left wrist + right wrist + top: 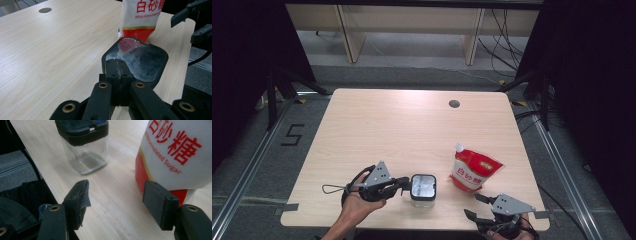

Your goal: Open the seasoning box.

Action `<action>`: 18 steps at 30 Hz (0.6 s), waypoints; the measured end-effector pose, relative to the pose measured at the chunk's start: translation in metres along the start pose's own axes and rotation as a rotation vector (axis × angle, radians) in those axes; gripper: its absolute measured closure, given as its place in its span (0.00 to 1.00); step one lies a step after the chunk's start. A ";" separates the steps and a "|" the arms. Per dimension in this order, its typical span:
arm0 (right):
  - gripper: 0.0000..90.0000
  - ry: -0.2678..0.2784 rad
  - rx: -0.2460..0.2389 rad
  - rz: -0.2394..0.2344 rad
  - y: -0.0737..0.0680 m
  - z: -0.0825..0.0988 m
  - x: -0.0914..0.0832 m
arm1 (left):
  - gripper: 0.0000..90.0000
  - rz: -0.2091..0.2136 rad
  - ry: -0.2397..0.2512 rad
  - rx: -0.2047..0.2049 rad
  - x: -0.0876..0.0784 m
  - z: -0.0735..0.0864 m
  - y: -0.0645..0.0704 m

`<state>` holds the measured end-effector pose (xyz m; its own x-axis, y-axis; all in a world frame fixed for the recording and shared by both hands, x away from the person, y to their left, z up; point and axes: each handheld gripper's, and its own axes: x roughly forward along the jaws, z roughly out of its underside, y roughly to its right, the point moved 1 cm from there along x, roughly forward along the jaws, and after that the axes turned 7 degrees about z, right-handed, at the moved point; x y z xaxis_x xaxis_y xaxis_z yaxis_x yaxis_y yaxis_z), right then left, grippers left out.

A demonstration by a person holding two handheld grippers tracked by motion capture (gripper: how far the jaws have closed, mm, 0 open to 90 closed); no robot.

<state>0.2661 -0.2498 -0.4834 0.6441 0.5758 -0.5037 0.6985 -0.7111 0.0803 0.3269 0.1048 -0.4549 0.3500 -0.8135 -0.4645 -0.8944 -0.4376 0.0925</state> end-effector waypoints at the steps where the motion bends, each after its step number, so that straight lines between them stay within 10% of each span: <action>1: 0.43 -0.005 0.016 -0.015 -0.001 0.000 0.000 | 0.99 -0.006 0.001 0.004 0.001 0.000 0.000; 18: 0.58 0.008 0.005 -0.019 -0.011 -0.008 0.008 | 0.99 -0.007 0.015 -0.010 0.001 0.003 -0.002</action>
<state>0.2666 -0.2341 -0.4812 0.6336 0.5922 -0.4979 0.7087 -0.7024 0.0665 0.3277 0.1063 -0.4581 0.3608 -0.8160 -0.4517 -0.8889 -0.4475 0.0984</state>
